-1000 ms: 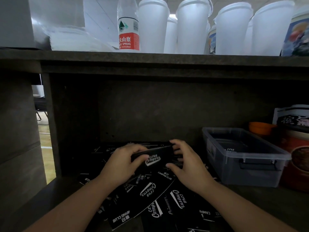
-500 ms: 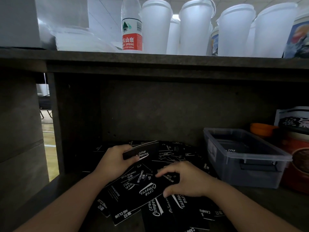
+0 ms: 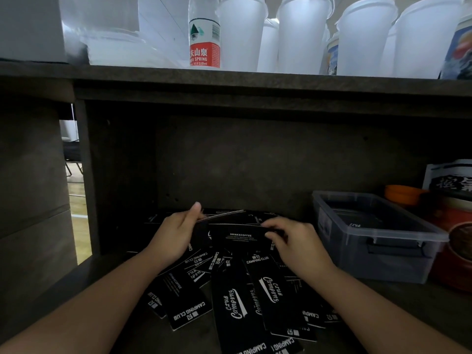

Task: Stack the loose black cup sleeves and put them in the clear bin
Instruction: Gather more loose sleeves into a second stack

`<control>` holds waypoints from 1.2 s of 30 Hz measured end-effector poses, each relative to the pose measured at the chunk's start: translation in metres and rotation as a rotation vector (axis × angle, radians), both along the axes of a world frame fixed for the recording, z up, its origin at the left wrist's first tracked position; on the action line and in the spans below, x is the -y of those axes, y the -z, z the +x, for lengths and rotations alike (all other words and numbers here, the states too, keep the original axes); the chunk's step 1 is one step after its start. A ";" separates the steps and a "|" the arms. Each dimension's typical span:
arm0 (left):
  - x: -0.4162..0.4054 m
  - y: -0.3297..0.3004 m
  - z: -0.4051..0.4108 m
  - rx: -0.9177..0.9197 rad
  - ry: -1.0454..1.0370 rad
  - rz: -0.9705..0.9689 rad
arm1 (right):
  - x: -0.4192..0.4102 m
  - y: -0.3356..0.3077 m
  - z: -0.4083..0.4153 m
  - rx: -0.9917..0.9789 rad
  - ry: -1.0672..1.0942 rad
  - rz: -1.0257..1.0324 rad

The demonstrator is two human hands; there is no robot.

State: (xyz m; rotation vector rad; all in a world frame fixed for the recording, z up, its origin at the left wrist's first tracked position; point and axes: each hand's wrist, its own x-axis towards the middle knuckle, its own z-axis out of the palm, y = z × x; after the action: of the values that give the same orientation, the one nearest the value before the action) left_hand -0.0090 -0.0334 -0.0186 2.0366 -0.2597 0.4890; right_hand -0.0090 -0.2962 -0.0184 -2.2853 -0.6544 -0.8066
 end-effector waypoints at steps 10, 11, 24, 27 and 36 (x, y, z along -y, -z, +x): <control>0.021 -0.004 -0.011 0.298 0.129 0.124 | -0.001 -0.001 0.000 -0.083 0.022 0.054; 0.022 -0.002 -0.011 0.272 0.162 0.112 | -0.002 -0.001 0.000 -0.094 0.011 0.052; 0.037 0.008 -0.005 -0.077 0.023 -0.306 | -0.009 -0.001 -0.005 0.035 -0.001 -0.116; 0.044 0.008 -0.010 -0.131 0.168 -0.295 | -0.013 0.007 -0.003 -0.078 -0.089 -0.236; 0.015 -0.007 -0.002 0.158 -0.330 0.252 | -0.008 0.006 -0.001 0.004 0.006 -0.084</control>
State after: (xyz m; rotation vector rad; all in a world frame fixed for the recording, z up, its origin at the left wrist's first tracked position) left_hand -0.0109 -0.0487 -0.0112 2.3028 -0.0806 0.8605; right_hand -0.0104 -0.2879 -0.0239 -2.3625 -0.6960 -0.8006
